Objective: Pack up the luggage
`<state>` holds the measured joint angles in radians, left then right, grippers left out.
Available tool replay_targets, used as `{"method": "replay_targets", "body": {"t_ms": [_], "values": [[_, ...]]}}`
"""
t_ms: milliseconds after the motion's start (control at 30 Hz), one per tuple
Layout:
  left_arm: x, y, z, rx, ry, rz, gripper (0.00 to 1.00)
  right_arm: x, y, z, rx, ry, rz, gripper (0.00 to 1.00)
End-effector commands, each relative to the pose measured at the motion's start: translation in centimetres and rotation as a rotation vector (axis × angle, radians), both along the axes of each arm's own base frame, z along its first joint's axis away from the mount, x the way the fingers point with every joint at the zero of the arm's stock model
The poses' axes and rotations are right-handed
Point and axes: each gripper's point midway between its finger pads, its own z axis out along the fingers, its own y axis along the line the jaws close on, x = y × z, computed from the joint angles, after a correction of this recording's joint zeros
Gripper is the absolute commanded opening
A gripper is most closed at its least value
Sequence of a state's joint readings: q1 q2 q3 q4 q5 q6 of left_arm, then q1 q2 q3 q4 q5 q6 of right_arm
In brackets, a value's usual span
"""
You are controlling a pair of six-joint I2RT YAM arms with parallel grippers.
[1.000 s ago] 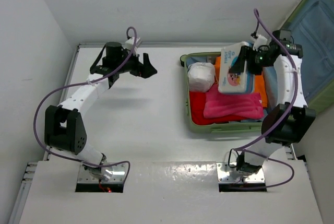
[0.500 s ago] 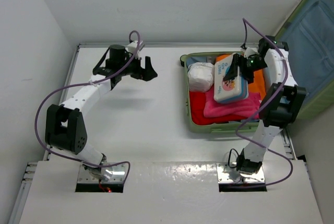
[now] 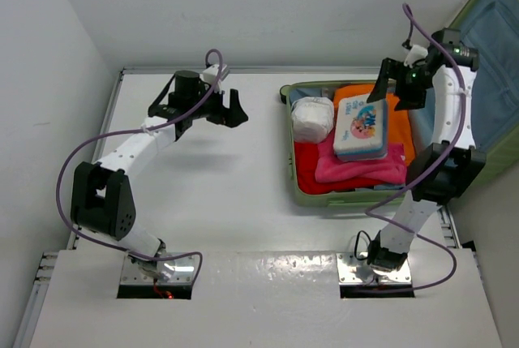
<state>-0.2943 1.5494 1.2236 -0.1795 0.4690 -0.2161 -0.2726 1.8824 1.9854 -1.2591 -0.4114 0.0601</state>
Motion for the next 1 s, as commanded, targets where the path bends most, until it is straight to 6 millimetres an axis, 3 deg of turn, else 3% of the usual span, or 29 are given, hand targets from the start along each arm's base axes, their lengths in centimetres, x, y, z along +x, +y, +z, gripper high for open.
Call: {"method": "replay_targets", "body": {"t_ms": [0, 167, 267, 300, 400, 433, 500, 533, 567, 667, 733, 767, 800, 933, 967], "values": [[0.7, -0.4, 2.3, -0.003, -0.071, 0.0, 0.93, -0.2, -1.3, 2.4, -0.068, -0.028, -0.027, 1.0], [1.3, 0.9, 2.4, 0.013, -0.074, 0.05, 0.94, -0.2, -5.2, 6.5, -0.28, -0.163, -0.061, 1.0], [1.9, 2.1, 2.3, 0.018, -0.075, 0.084, 0.94, -0.6, -5.3, 9.6, -0.329, -0.311, -0.026, 0.89], [2.0, 2.5, 2.4, 0.011, -0.068, 0.098, 0.93, -0.1, -5.3, 11.7, -0.357, -0.417, -0.021, 0.88], [2.2, 3.3, 3.4, 0.026, -0.101, 0.109, 0.93, -0.2, -4.8, 15.4, -0.498, -0.586, 0.026, 0.87], [1.9, 3.4, 3.5, 0.034, -0.107, 0.104, 0.93, -0.2, -5.7, 18.0, -0.677, -0.66, 0.032, 0.85], [1.8, 3.7, 3.9, 0.061, -0.125, 0.099, 0.93, 0.7, -5.7, 21.1, -0.812, -0.769, 0.028, 0.82], [1.7, 3.7, 4.3, 0.058, -0.134, 0.1, 0.93, 0.2, -7.8, 23.1, -1.016, -0.777, 0.005, 0.82], [1.7, 4.0, 4.0, 0.078, -0.133, 0.105, 0.93, 0.5, -8.3, 25.1, -1.091, -0.825, -0.026, 0.81], [1.6, 3.9, 4.3, 0.084, -0.143, 0.112, 0.93, -0.1, -12.2, 27.5, -1.354, -0.777, -0.071, 0.81], [1.4, 3.5, 4.3, 0.083, -0.144, 0.103, 0.93, -0.2, -13.8, 27.4, -1.5, -0.712, 0.0, 0.81], [1.4, 3.5, 4.3, 0.083, -0.144, 0.103, 0.93, -0.7, -15.8, 28.4, -1.573, -0.717, -0.069, 0.81], [1.4, 3.5, 4.3, 0.083, -0.144, 0.103, 0.93, -0.9, -16.6, 28.6, -1.63, -0.686, -0.047, 0.81], [1.5, 3.1, 3.5, 0.088, -0.126, 0.093, 0.93, -1.9, -20.4, 29.9, -1.752, -0.615, -0.057, 0.81], [1.7, 3.0, 3.5, 0.082, -0.119, 0.097, 0.93, -1.3, -21.2, 29.6, -1.758, -0.598, -0.052, 0.81]]}}
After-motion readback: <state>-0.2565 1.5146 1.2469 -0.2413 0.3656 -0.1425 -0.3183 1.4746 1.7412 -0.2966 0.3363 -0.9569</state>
